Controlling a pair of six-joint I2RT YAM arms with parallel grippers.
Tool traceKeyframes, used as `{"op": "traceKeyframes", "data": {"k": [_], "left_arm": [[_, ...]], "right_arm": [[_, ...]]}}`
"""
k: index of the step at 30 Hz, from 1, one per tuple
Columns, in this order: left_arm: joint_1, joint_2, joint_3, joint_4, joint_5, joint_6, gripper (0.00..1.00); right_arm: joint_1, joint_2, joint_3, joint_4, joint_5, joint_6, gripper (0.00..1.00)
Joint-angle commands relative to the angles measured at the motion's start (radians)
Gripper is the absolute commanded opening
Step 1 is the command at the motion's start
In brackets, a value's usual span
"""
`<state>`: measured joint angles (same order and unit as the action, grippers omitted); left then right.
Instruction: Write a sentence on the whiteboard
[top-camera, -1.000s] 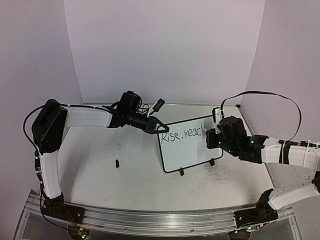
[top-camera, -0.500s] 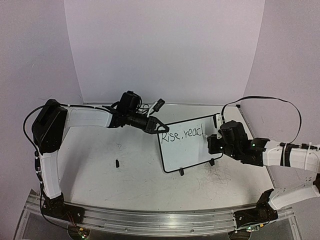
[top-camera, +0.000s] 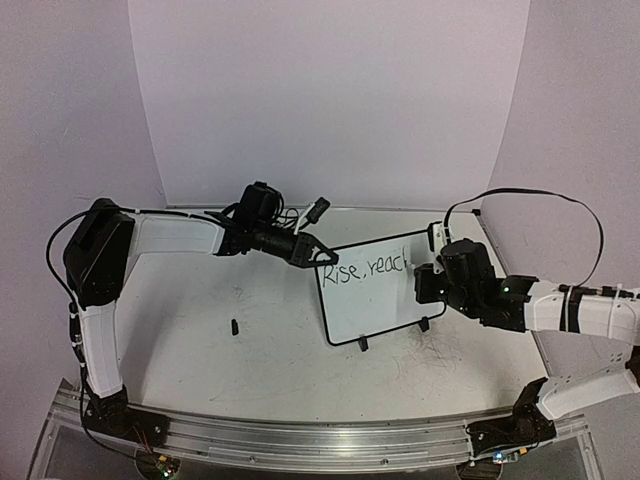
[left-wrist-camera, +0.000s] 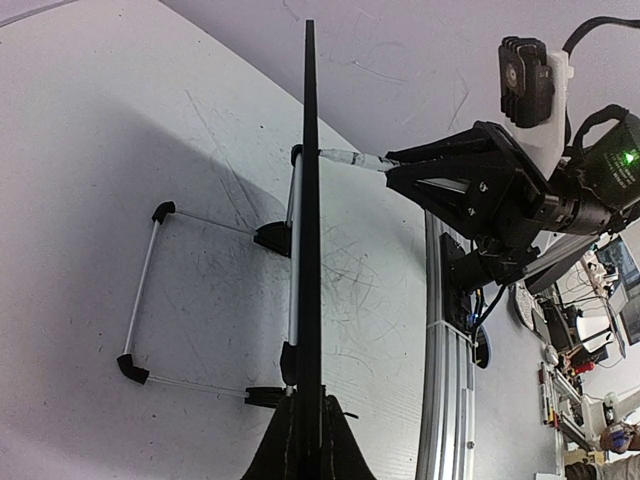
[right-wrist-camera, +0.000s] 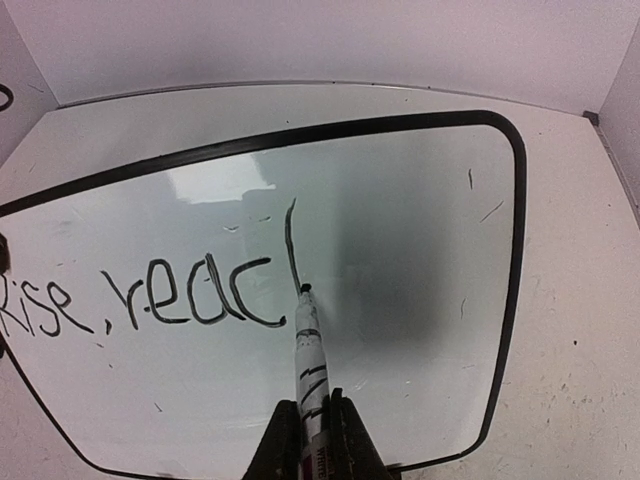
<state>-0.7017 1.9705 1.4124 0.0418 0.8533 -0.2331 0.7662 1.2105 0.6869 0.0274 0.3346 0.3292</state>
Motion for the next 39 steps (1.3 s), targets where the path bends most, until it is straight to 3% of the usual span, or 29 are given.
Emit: {"op": "traceKeyframes", "data": {"k": [1,14,39], "left_arm": [[-0.021,-0.044,-0.001,-0.032,0.023,0.018,0.00],[-0.021,-0.042,-0.001,-0.034,0.023,0.020,0.00],[-0.022,-0.042,0.000,-0.036,0.023,0.021,0.00]], "right_arm": [[-0.004,0.021,0.049,0.054,0.038,-0.018,0.00],[-0.004,0.023,0.064,0.034,0.083,0.004,0.00],[-0.003,-0.002,0.023,-0.072,0.026,0.040,0.00]]}}
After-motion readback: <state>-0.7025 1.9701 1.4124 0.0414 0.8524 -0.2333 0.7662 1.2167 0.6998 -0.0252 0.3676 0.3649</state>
